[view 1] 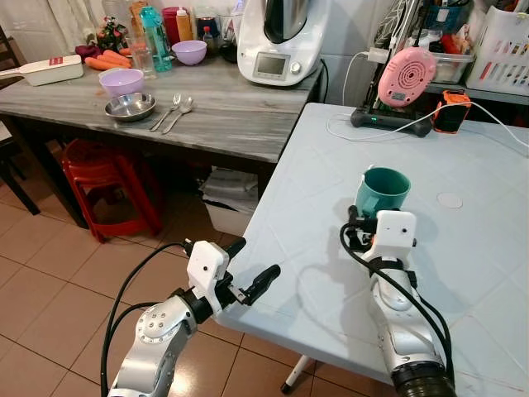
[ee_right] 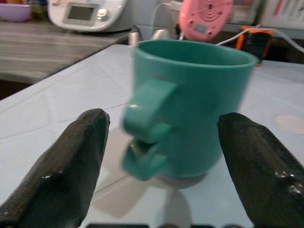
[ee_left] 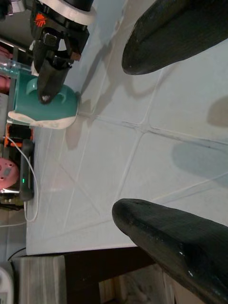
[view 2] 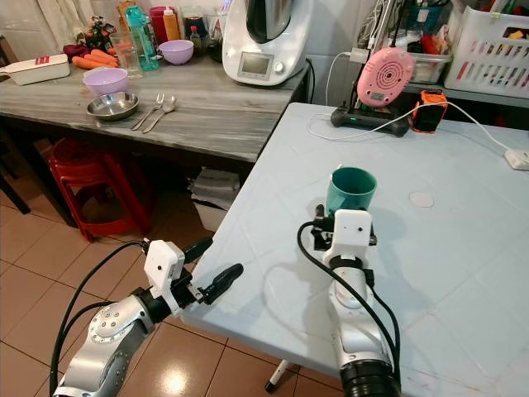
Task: Setting the table
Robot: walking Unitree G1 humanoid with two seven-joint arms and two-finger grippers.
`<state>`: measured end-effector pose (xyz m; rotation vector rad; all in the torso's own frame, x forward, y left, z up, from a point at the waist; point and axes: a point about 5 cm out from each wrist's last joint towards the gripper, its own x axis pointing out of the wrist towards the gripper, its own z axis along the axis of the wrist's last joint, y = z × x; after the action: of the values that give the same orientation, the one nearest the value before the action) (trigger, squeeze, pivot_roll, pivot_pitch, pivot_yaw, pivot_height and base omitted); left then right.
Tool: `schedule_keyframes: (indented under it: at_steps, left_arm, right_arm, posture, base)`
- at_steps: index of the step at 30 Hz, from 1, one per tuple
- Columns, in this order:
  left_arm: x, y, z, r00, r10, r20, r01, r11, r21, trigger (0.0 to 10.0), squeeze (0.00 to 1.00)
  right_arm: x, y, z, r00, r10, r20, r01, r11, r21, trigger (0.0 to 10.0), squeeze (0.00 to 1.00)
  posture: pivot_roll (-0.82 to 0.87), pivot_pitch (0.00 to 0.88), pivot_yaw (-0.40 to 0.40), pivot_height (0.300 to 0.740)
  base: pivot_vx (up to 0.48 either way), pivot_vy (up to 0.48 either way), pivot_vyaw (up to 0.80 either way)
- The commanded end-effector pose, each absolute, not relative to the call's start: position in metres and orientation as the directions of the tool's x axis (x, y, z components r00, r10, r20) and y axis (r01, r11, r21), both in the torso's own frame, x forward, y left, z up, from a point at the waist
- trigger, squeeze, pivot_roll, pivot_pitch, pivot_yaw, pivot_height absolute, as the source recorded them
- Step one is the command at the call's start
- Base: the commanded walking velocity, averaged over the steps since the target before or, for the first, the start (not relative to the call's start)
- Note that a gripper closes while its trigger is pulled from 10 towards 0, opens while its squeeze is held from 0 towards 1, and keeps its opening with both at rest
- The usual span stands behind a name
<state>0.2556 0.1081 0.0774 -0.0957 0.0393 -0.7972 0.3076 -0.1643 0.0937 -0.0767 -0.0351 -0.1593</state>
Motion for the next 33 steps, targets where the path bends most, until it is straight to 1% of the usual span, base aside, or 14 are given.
schedule_keyframes:
  at_steps: [1, 7, 10, 21, 33]
  left_arm:
    - [0.2549, 0.1073, 0.0800, 0.684, -0.729, 0.008, 0.726, 0.681, -0.099, 10.0, 0.00]
    - [0.2532, 0.1027, 0.0797, 0.657, -0.753, 0.010, 0.749, 0.652, -0.113, 10.0, 0.00]
    - [0.2535, 0.1024, 0.0798, 0.655, -0.755, 0.010, 0.751, 0.650, -0.113, 10.0, 0.00]
    - [0.2554, 0.1017, 0.0819, 0.654, -0.756, 0.012, 0.753, 0.649, -0.111, 10.0, 0.00]
    - [0.2547, 0.1005, 0.0828, 0.642, -0.767, 0.023, 0.763, 0.635, -0.125, 10.0, 0.00]
  right_arm:
    - [0.3072, -0.1675, 0.0935, 0.984, -0.172, 0.046, 0.175, 0.981, -0.078, 0.0, 0.00]
    - [0.3026, -0.1761, 0.0906, 0.975, -0.215, 0.050, 0.219, 0.971, -0.092, 0.0, 0.00]
    - [0.3027, -0.1766, 0.0907, 0.974, -0.220, 0.052, 0.224, 0.970, -0.092, 0.0, 0.00]
    - [0.3093, -0.1756, 0.0940, 0.976, -0.210, 0.060, 0.215, 0.972, -0.093, 0.0, 0.00]
    - [0.3096, -0.1758, 0.0932, 0.976, -0.207, 0.061, 0.212, 0.973, -0.091, 0.0, 0.00]
  posture:
    - [0.00, 0.000, 0.020, 0.740]
    - [0.00, 0.000, 0.020, 0.740]
    - [-0.01, 0.000, 0.032, 0.740]
    - [-0.01, 0.000, 0.031, 0.740]
    - [-0.01, 0.000, 0.030, 0.740]
  base:
    - [0.000, 0.000, 0.00]
    - [0.000, 0.000, 0.00]
    - [0.000, 0.000, 0.00]
    - [0.000, 0.000, 0.00]
    - [0.000, 0.000, 0.00]
